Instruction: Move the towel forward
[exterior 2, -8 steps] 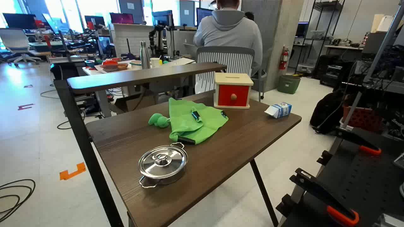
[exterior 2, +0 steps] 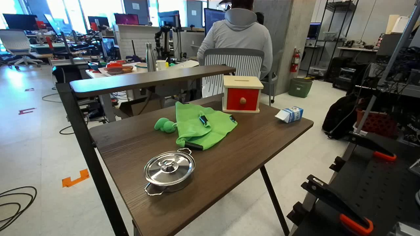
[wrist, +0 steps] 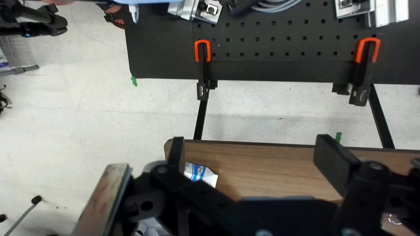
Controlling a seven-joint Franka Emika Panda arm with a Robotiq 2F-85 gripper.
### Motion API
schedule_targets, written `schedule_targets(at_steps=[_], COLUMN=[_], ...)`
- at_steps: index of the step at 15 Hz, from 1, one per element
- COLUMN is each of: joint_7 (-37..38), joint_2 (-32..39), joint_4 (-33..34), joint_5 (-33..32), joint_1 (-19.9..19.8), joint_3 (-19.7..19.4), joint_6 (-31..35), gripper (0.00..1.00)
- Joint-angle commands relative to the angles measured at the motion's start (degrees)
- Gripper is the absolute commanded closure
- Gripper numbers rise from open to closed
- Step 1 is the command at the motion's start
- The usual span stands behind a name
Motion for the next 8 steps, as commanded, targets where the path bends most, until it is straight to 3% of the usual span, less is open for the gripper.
schedule_targets(at_steps=[1, 8], joint_7=[2.65, 11.64], joint_2=[7.34, 27.77], joint_4=[1.09, 6.21], joint_5=[0.22, -0.47], joint_1=[0.24, -0.85], joint_3=[-0.47, 2.38], joint_6=[8.14, 28.63], gripper=[0.0, 0.0])
